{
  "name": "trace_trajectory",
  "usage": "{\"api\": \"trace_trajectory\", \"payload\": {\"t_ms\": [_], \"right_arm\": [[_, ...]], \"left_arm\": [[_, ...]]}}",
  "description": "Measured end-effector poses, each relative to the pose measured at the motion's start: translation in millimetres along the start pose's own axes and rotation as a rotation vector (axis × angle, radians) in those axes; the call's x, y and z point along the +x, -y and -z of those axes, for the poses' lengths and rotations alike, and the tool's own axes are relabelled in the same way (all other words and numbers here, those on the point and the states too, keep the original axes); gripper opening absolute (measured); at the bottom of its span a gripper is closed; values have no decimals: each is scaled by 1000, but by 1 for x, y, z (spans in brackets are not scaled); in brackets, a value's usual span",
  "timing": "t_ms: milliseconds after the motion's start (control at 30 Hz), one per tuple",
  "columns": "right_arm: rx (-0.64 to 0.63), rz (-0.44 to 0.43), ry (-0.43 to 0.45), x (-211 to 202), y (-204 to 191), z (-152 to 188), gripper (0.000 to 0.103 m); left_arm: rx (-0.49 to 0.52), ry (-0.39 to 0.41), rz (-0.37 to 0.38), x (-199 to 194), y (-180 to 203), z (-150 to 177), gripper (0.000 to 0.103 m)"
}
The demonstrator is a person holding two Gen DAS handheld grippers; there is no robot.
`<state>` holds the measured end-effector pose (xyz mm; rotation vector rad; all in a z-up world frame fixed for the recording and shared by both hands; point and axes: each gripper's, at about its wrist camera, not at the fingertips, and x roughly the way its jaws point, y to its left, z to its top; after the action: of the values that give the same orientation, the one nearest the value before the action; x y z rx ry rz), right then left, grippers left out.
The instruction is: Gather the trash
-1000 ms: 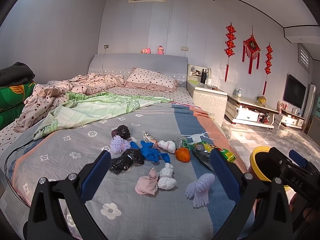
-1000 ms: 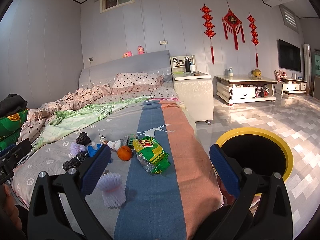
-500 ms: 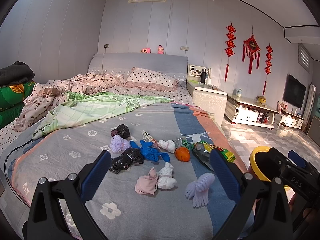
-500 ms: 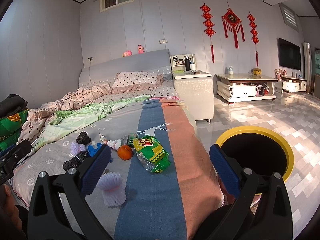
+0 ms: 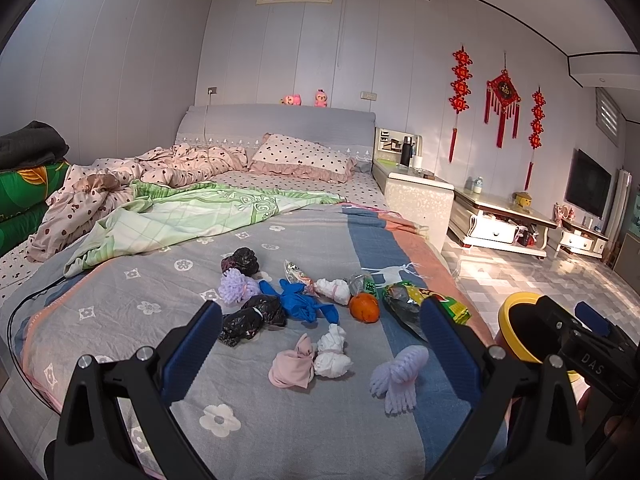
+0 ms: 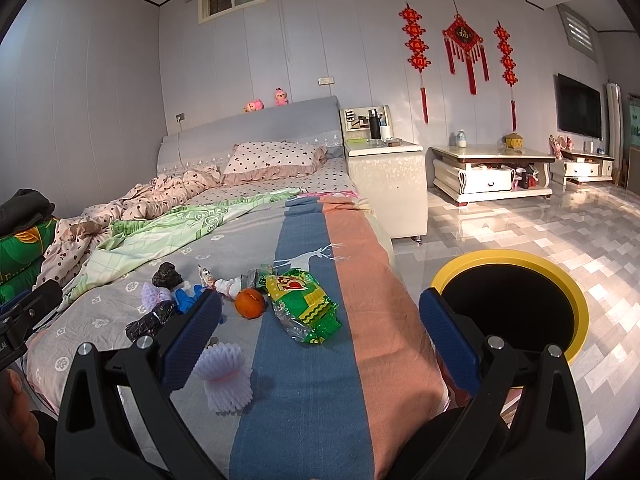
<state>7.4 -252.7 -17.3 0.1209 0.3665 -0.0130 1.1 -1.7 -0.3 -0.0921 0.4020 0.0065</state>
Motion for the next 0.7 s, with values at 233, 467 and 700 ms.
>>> {"api": "trace_trajectory", "payload": {"t_ms": [233,467,700], "right_arm": [[1,-1,-1,1,0,1,95],[3,-2,-3,2,0,2,95],[9,-5,-14,3,-3,11,95]], "left_arm": [[0,-1,-1,0,0,0,95],[-2,-3,3,5,3,5,95],[-1,-12,-3,9,6,12,95]]}}
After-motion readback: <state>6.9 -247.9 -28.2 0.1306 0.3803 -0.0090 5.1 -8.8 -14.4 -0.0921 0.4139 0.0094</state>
